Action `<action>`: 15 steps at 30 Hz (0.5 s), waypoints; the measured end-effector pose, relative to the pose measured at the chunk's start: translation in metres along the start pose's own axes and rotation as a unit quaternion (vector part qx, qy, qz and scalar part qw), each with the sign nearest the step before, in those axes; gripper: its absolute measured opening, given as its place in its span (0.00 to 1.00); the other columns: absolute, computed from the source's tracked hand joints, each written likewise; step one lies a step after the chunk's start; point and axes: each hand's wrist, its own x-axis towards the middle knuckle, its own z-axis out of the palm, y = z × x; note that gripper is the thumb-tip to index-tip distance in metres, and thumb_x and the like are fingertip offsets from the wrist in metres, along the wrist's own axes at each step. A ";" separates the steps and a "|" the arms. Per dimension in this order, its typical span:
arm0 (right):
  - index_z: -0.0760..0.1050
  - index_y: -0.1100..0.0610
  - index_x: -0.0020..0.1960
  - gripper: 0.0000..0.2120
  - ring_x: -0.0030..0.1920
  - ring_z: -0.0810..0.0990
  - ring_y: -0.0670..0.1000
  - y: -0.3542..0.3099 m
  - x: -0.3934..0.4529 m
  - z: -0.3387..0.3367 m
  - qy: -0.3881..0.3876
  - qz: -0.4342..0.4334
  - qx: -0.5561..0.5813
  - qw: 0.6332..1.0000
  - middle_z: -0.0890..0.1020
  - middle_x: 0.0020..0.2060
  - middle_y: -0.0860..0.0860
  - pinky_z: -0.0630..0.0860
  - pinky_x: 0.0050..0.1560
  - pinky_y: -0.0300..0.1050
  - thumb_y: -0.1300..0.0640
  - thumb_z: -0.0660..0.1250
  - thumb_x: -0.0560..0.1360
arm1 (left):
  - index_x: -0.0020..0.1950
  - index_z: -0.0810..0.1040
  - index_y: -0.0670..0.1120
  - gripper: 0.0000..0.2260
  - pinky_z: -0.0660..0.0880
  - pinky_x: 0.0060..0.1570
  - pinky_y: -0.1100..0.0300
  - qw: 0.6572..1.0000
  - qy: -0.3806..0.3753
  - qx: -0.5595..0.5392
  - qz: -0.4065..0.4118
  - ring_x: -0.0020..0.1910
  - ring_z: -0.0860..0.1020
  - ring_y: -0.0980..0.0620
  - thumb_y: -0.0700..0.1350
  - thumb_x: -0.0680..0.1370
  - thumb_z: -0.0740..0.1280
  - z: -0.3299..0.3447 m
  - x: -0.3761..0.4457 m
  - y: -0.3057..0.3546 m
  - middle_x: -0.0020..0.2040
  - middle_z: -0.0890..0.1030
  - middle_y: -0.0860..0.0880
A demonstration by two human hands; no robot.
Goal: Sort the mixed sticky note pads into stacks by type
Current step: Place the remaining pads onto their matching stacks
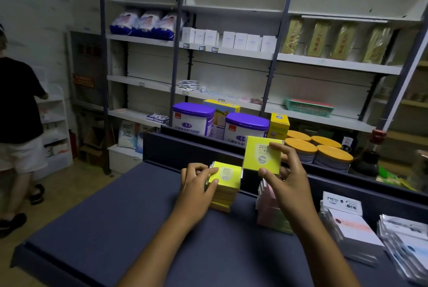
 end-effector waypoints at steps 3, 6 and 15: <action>0.72 0.44 0.64 0.25 0.54 0.83 0.45 0.003 0.000 0.001 0.002 0.009 -0.006 1.000 0.78 0.60 0.45 0.82 0.47 0.41 0.67 0.72 0.74 | 0.67 0.76 0.53 0.15 0.62 0.61 0.65 1.000 -0.008 0.000 -0.011 0.61 0.63 0.57 0.49 0.80 0.65 0.000 -0.001 -0.002 0.59 0.66 0.55; 0.72 0.45 0.64 0.25 0.53 0.83 0.44 0.006 -0.001 0.002 0.003 0.016 -0.012 1.000 0.77 0.58 0.42 0.82 0.45 0.38 0.66 0.73 0.74 | 0.68 0.76 0.53 0.15 0.64 0.61 0.64 1.000 -0.017 -0.007 -0.008 0.61 0.66 0.57 0.49 0.80 0.64 -0.002 0.000 -0.001 0.60 0.67 0.54; 0.73 0.50 0.63 0.22 0.53 0.83 0.46 0.016 -0.003 0.011 0.012 0.037 -0.027 0.999 0.80 0.54 0.44 0.81 0.52 0.44 0.65 0.74 0.73 | 0.63 0.75 0.53 0.12 0.71 0.57 0.59 0.986 0.050 0.158 0.023 0.60 0.72 0.56 0.53 0.81 0.61 -0.029 -0.007 -0.005 0.60 0.73 0.55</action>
